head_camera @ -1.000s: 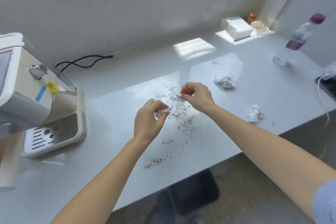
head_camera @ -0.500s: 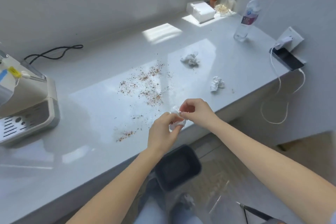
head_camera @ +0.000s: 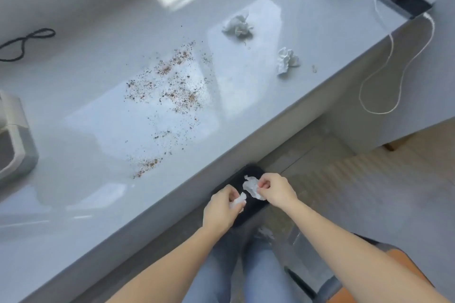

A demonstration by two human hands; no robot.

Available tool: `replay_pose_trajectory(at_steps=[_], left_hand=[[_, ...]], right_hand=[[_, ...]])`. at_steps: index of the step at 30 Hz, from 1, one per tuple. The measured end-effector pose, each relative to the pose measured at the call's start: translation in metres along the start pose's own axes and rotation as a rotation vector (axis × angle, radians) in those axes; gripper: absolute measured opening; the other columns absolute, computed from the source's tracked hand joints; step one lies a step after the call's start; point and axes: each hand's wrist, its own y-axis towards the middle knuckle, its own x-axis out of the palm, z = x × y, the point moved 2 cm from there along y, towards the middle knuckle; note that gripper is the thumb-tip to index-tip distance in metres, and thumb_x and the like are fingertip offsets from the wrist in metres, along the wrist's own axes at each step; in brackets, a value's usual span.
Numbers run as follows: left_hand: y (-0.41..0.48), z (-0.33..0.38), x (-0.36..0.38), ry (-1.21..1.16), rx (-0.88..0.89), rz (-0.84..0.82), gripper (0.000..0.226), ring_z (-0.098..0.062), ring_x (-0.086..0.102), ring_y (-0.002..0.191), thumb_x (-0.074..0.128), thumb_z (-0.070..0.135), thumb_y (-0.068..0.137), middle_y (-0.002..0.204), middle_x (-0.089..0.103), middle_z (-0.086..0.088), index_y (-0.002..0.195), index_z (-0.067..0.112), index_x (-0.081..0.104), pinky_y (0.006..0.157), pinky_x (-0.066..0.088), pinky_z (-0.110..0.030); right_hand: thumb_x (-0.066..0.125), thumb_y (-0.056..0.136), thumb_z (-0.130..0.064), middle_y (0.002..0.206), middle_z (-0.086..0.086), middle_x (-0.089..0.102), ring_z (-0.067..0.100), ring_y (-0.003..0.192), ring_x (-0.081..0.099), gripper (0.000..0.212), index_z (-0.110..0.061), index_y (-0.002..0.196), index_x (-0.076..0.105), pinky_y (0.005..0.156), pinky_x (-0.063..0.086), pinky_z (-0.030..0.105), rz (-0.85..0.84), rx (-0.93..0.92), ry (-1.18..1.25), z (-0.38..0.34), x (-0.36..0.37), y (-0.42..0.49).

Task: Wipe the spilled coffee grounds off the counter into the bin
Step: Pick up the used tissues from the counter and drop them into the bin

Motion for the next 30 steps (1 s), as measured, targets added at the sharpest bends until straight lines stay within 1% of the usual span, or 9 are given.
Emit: replay_pose_trajectory(at_steps=[5,7,11,14,16,19,22,26,30], left_hand=[[0.042,-0.03,0.025,0.065,-0.05,-0.044,0.017,-0.012,0.061,0.081,0.056,0.038,0.082,0.078,0.062,0.017,0.093,0.025,0.053,0.071,0.05,-0.032],[0.056,-0.04,0.033,0.074,-0.063,-0.079,0.022,-0.017,0.061,0.086,0.059,0.038,0.082,0.087,0.06,0.014,0.096,0.024,0.049,0.077,0.053,-0.037],[0.074,-0.067,0.048,0.114,-0.118,-0.158,0.036,-0.019,0.057,0.089,0.061,0.044,0.087,0.103,0.058,0.004,0.109,0.02,0.046,0.079,0.051,-0.039],[0.076,-0.081,0.058,0.073,-0.147,-0.199,0.053,-0.013,0.051,0.097,0.057,0.048,0.089,0.127,0.057,-0.003,0.129,0.015,0.046,0.081,0.043,-0.03],[0.073,-0.081,0.06,0.037,-0.153,-0.216,0.06,-0.013,0.052,0.1,0.055,0.051,0.089,0.133,0.055,-0.001,0.136,0.017,0.042,0.084,0.045,-0.031],[0.07,-0.069,0.056,0.04,-0.118,-0.203,0.06,-0.017,0.056,0.11,0.053,0.051,0.089,0.134,0.054,0.002,0.14,0.022,0.039,0.094,0.048,-0.038],[0.066,-0.042,0.045,-0.007,-0.036,-0.183,0.053,-0.012,0.057,0.104,0.055,0.044,0.09,0.128,0.058,0.002,0.137,0.022,0.043,0.088,0.047,-0.03],[0.041,0.001,0.023,-0.123,0.08,-0.183,0.028,-0.005,0.062,0.092,0.059,0.034,0.087,0.103,0.065,0.009,0.115,0.027,0.056,0.09,0.054,-0.033],[0.021,0.051,-0.018,-0.252,0.206,-0.148,0.014,-0.001,0.065,0.084,0.059,0.031,0.085,0.086,0.07,0.011,0.099,0.032,0.06,0.084,0.055,-0.029]], right_hand=[[0.055,0.085,-0.016,0.092,-0.002,0.067,0.022,0.086,0.062,0.014,-0.028,0.087,0.063,0.071,0.05,0.03,0.066,0.117,0.054,0.033,0.045,0.038],[0.053,0.086,-0.014,0.099,0.001,0.068,0.022,0.087,0.06,0.02,-0.025,0.099,0.063,0.071,0.048,0.028,0.042,0.124,0.114,0.041,0.059,0.051],[0.051,0.09,-0.012,0.121,0.01,0.061,0.027,0.111,0.057,0.038,-0.017,0.127,0.05,0.089,0.048,0.033,-0.05,0.134,0.22,0.053,0.078,0.063],[0.051,0.091,-0.012,0.129,0.013,0.056,0.03,0.116,0.054,0.045,-0.016,0.135,0.043,0.097,0.046,0.037,-0.047,0.167,0.235,0.06,0.084,0.062],[0.051,0.091,-0.012,0.131,0.013,0.055,0.029,0.117,0.053,0.047,-0.016,0.137,0.041,0.098,0.045,0.037,-0.061,0.178,0.234,0.064,0.085,0.06],[0.052,0.091,-0.011,0.129,0.013,0.055,0.027,0.114,0.054,0.045,-0.015,0.135,0.043,0.093,0.045,0.033,-0.052,0.185,0.245,0.064,0.08,0.058],[0.051,0.09,-0.01,0.117,0.009,0.061,0.023,0.102,0.058,0.037,-0.016,0.126,0.051,0.089,0.046,0.032,0.047,0.147,0.299,0.052,0.065,0.055],[0.049,0.087,-0.006,0.101,0.002,0.066,0.013,0.084,0.061,0.027,-0.022,0.106,0.059,0.078,0.049,0.029,0.241,0.069,0.45,0.028,0.039,0.032],[0.053,0.088,-0.01,0.09,-0.007,0.066,0.013,0.082,0.065,0.02,-0.027,0.095,0.061,0.072,0.052,0.026,0.382,-0.036,0.528,-0.001,0.001,0.007]])
